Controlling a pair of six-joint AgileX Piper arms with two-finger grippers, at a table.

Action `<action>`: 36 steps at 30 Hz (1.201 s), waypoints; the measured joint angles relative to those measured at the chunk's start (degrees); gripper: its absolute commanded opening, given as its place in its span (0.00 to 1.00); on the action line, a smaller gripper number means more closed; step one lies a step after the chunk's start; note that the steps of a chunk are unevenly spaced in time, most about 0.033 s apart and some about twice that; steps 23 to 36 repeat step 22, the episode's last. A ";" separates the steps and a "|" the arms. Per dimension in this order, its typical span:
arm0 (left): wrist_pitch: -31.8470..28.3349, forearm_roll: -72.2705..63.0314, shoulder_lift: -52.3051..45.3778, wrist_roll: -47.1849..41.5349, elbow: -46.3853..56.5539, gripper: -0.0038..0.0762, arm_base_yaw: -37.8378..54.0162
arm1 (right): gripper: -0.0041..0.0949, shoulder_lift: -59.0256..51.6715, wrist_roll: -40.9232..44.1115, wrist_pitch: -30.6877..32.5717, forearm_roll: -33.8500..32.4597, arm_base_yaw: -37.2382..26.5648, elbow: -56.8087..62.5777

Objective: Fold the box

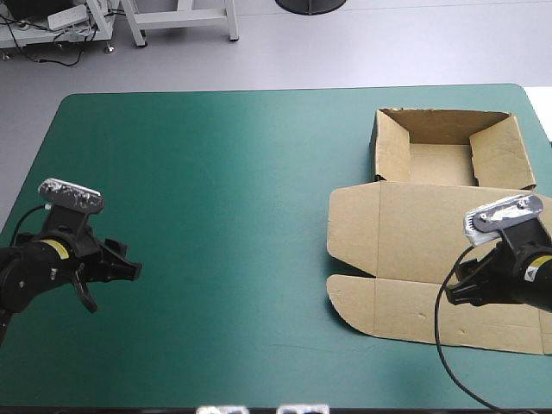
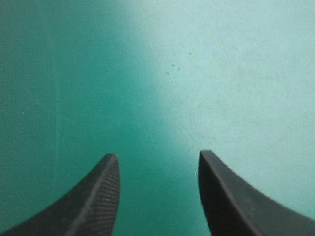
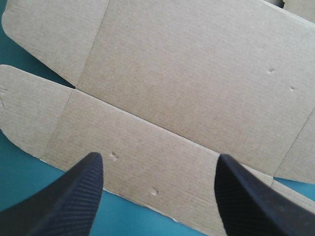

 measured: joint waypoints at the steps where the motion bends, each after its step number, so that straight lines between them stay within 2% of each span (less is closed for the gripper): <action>1: -0.73 -0.12 -1.00 0.00 1.66 0.46 0.00 | 0.64 -0.23 0.00 0.00 0.42 0.00 0.09; 6: -4.50 -0.81 -6.68 0.19 8.18 0.46 0.00 | 0.64 -0.36 0.00 -0.06 1.18 0.00 0.16; 12: -5.14 -1.31 -10.87 0.19 9.55 0.46 0.00 | 0.64 -0.36 0.00 -0.17 1.23 0.00 0.16; 19: -5.33 -1.90 -11.08 0.19 9.55 0.46 0.00 | 0.59 -0.36 0.00 -0.51 1.23 0.00 0.16; 36: -5.33 -2.02 -11.08 0.19 9.55 0.46 0.00 | 0.59 -0.36 0.00 -0.62 1.23 0.00 0.16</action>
